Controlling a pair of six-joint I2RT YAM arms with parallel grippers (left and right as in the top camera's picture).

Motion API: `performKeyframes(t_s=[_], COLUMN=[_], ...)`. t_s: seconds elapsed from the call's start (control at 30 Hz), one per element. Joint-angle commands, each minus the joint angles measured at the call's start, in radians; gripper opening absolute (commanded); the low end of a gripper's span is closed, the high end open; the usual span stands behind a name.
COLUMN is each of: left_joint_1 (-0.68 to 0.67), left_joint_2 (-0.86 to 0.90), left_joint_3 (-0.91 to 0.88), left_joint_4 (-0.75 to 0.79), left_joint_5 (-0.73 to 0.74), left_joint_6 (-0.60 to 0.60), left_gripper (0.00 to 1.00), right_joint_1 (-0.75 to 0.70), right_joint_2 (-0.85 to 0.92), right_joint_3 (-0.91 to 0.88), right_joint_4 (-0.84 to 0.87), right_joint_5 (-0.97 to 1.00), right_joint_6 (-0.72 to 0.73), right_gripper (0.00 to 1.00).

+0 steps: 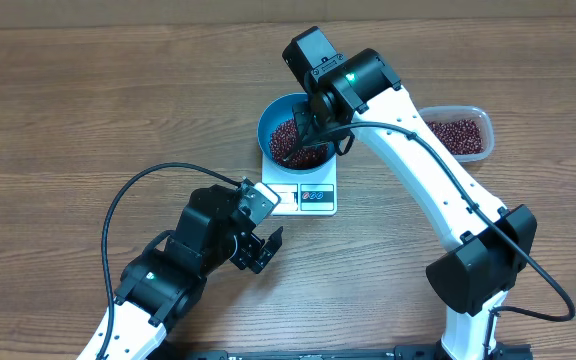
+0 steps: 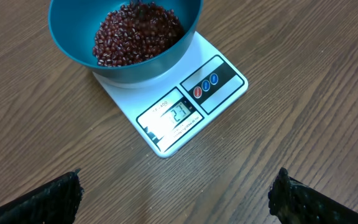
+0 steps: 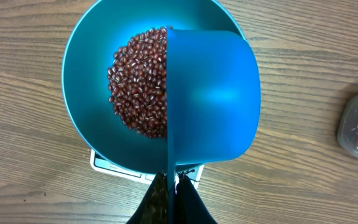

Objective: Scoop item into bowl and weigh 150g on scale
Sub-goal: 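Tip the scoop with the right gripper to pour beans into the bowl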

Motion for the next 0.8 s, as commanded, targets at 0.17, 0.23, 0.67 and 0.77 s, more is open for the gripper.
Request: performKeyframes(t_s=[0.17,0.23,0.67,0.77], left_joint_1=[0.005,0.005,0.005,0.005], left_joint_2=[-0.002,-0.002,-0.002,-0.002], left_joint_3=[0.0,0.0,0.0,0.0], left_joint_4=[0.003,0.003,0.003,0.003], left_joint_5=[0.018,0.018,0.018,0.018], left_joint_6=[-0.001,-0.001,-0.001,-0.001], left_gripper=[0.99,1.0,1.0,1.0], right_joint_1=[0.003,0.003,0.009,0.022], right_joint_2=[-0.022,-0.022,-0.022,-0.022], right_joint_3=[0.036,0.036,0.036,0.036], right_joint_4=[0.003,0.003,0.003,0.003], right_joint_5=[0.025,0.025,0.061,0.083], right_joint_6=[0.004,0.004,0.004,0.004], right_gripper=[0.04,0.04,0.04,0.04])
